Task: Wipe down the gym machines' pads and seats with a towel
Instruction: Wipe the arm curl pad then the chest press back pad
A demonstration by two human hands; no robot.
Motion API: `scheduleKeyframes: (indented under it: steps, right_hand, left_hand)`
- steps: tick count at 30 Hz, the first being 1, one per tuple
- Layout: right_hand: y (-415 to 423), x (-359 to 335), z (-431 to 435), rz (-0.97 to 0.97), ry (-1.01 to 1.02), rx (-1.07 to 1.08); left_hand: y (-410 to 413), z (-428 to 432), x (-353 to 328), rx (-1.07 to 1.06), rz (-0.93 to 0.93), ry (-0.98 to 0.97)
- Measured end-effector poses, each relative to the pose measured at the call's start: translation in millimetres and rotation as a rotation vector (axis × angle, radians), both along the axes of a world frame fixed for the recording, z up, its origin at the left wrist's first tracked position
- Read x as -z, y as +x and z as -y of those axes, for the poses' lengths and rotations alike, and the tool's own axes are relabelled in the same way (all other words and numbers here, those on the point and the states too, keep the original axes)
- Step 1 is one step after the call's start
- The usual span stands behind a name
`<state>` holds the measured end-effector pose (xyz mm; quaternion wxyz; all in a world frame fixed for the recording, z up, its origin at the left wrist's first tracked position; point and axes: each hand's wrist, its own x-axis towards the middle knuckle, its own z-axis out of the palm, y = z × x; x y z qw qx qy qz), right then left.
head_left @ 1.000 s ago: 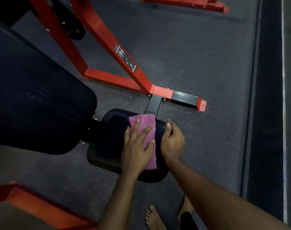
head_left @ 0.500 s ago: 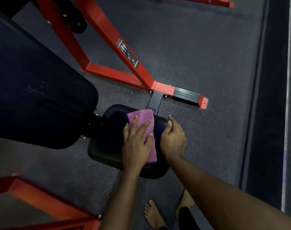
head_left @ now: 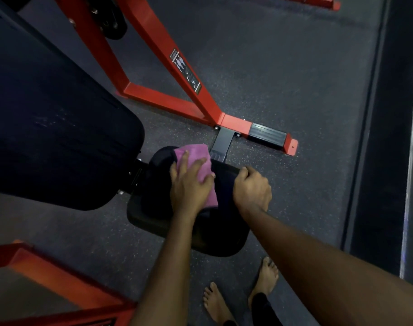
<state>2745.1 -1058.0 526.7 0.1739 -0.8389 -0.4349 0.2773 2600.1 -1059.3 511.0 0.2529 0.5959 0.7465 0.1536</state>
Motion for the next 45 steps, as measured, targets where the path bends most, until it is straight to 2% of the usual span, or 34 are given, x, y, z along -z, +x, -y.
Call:
scheduleKeyframes:
  steps: [3, 5, 8, 11, 14, 19, 21, 23, 27, 30, 33, 35, 42, 45]
  right_hand:
    - [-0.6, 0.5, 1.7, 0.003, 0.015, -0.006]
    - [-0.3, 1.0, 0.9, 0.02, 0.012, -0.003]
    - [-1.2, 0.9, 1.0, 0.047, 0.01, -0.003]
    - [-2.7, 0.1, 0.6, 0.091, 0.016, -0.02]
    - [-3.5, 1.6, 0.9, 0.123, 0.04, -0.04]
    - [-5.9, 2.4, 1.2, 0.141, 0.052, -0.054]
    - [-6.9, 2.1, 1.3, 0.144, 0.055, -0.058]
    - [-8.2, 1.1, 1.5, 0.15, 0.062, -0.063]
    - [-6.5, 3.4, 2.3, 0.158, 0.067, -0.078]
    - [-6.8, 2.8, 2.3, 0.162, 0.07, -0.082]
    - [-8.5, 2.4, 2.6, 0.173, 0.061, -0.079]
    - [-8.7, 2.3, 1.8, 0.186, 0.057, -0.087]
    - [-7.6, 7.2, 0.0, 0.243, 0.074, -0.146]
    - [-8.6, 7.9, 0.5, 0.25, 0.084, -0.142]
  left_hand:
    - [4.0, 31.7, 2.2, 0.094, 0.012, 0.08]
    - [-6.0, 10.1, 7.5, 0.08, 0.039, 0.03]
    - [-24.9, -42.2, 22.9, 0.073, -0.016, -0.035]
    - [-22.4, -67.1, 22.7, -0.055, -0.052, -0.076]
    - [2.6, -36.1, 6.8, -0.073, -0.04, -0.024]
    - [-2.7, 19.6, 8.6, 0.086, 0.078, 0.115]
    - [-17.8, 2.1, 18.8, 0.1, 0.081, 0.103]
    - [-31.6, -35.8, 34.2, 0.091, 0.006, 0.051]
    - [-36.5, -83.5, 38.0, -0.072, -0.073, -0.072]
    - [-12.2, -46.2, 19.2, -0.113, -0.06, -0.014]
    - [-1.5, 10.9, 6.0, -0.071, 0.005, 0.026]
    - [-9.6, 17.6, 9.1, -0.051, 0.034, 0.049]
    - [-56.6, -92.6, 41.9, -0.161, -0.073, -0.073]
    - [-61.8, -89.1, 44.7, -0.154, -0.099, -0.077]
